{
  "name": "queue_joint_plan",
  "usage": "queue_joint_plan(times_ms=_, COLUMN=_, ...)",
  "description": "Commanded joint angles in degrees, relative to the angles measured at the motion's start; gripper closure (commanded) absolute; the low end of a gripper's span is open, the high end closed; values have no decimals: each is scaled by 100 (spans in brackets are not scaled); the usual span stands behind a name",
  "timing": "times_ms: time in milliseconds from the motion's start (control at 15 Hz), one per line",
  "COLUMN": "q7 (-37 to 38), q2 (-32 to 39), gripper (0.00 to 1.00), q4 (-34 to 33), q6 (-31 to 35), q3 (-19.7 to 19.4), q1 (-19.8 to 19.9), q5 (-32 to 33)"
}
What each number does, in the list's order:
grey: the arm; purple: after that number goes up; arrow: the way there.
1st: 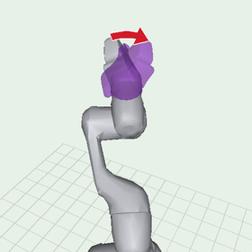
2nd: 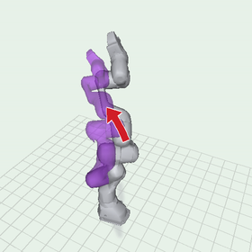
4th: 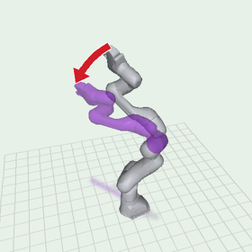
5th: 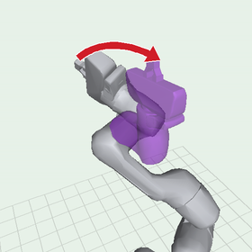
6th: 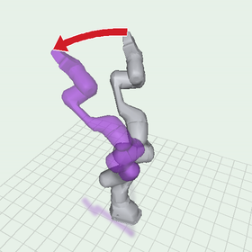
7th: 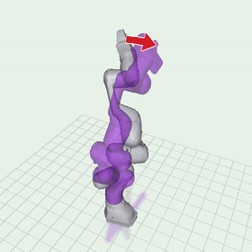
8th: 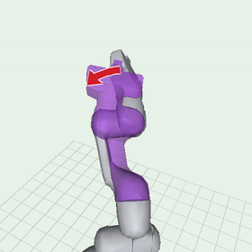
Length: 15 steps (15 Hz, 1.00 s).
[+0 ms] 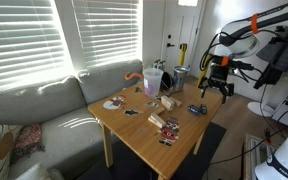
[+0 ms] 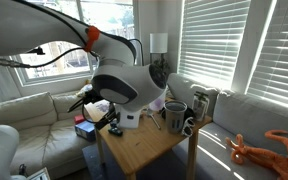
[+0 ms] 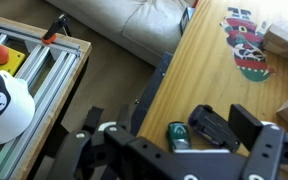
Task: Place the green and blue toy cars upright
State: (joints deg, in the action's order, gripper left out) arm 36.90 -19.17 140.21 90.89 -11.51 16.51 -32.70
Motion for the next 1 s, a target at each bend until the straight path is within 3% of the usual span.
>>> queue_joint_plan(times_ms=0, q7=-23, q2=-2, gripper=0, q4=-24, q6=-17, q3=55, q1=13, q5=-5)
queue_joint_plan(times_ms=200, q7=-76, q2=-34, gripper=0, q4=-39, q6=118, q3=111, q1=6, q5=79)
queue_joint_plan(times_ms=467, q7=-114, q2=-129, gripper=0, q4=-109, q6=434, q3=428, q1=-149, q5=607)
queue_joint_plan(times_ms=933, q7=-255, q2=-29, gripper=0, q4=-414, q6=399, q3=857, q1=-495, q5=1501)
